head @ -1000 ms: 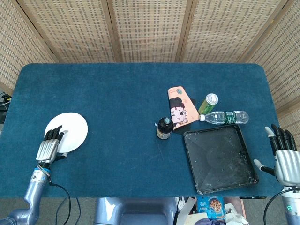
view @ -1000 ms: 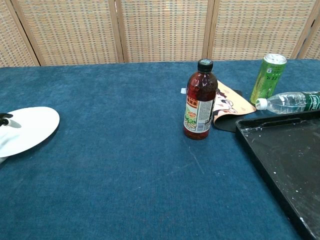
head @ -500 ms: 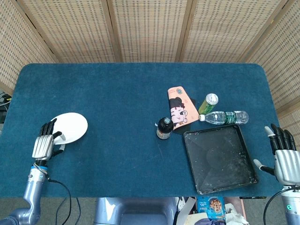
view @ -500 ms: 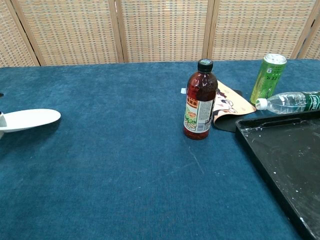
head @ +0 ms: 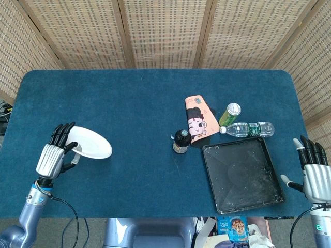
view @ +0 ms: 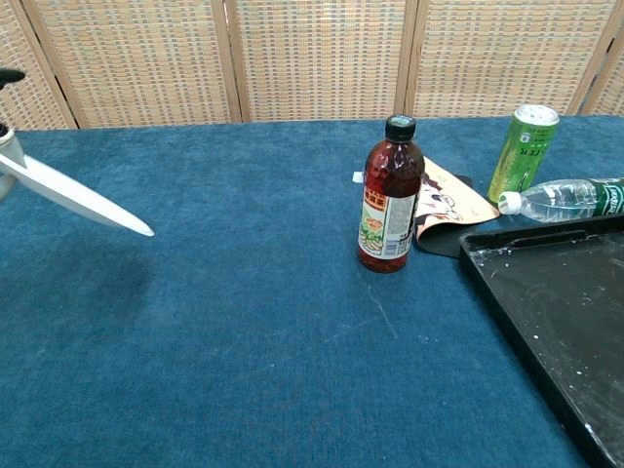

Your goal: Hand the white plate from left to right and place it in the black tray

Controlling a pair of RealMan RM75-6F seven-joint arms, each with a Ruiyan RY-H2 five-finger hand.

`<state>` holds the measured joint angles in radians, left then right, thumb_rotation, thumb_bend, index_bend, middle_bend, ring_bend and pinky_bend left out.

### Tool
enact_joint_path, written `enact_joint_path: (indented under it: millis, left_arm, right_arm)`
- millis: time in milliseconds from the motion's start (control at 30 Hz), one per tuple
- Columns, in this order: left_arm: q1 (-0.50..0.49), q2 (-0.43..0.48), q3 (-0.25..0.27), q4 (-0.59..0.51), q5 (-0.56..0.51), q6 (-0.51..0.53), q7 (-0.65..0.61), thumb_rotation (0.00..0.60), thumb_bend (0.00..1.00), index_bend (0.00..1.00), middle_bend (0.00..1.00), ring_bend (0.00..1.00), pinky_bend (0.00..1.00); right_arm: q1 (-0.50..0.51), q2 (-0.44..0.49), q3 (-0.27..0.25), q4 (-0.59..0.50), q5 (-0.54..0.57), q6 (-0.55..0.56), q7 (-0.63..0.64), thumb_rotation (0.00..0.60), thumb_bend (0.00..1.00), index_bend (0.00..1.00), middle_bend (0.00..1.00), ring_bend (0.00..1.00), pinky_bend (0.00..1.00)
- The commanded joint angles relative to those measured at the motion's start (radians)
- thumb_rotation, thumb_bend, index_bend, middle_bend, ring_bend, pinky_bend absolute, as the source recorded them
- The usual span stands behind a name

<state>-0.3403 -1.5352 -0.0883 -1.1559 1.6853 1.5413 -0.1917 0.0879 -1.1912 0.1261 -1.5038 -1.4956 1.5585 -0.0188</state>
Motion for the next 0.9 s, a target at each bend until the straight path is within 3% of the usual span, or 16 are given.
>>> enact_joint_path:
  millis: [33, 267, 567, 900]
  left_arm:
    - [-0.039, 0.035, 0.025, -0.054, 0.079, 0.036, -0.018, 0.600, 0.50, 0.69, 0.00, 0.00, 0.00]
    - [-0.125, 0.025, 0.036, -0.080, 0.176, 0.044, -0.118, 0.600, 0.50, 0.71, 0.00, 0.00, 0.00]
    - [-0.264, -0.035, 0.057, -0.034, 0.276, 0.017, -0.251, 0.600, 0.50, 0.75, 0.00, 0.00, 0.00]
    - [-0.369, -0.076, 0.095, -0.047, 0.339, -0.056, -0.255, 0.600, 0.49, 0.76, 0.00, 0.00, 0.00]
  right_arm:
    - [0.002, -0.004, 0.002, 0.001, 0.006, -0.004, -0.010, 0.600, 0.00, 0.00, 0.00, 0.00, 0.00]
    - [0.007, -0.017, 0.006, 0.004, 0.022, -0.014, -0.046, 0.600, 0.00, 0.00, 0.00, 0.00, 0.00]
    - [0.013, -0.035, 0.010, 0.013, 0.042, -0.028, -0.092, 0.600, 0.00, 0.00, 0.00, 0.00, 0.00]
    - [0.018, -0.045, 0.018, 0.021, 0.068, -0.042, -0.116, 0.600, 0.00, 0.00, 0.00, 0.00, 0.00]
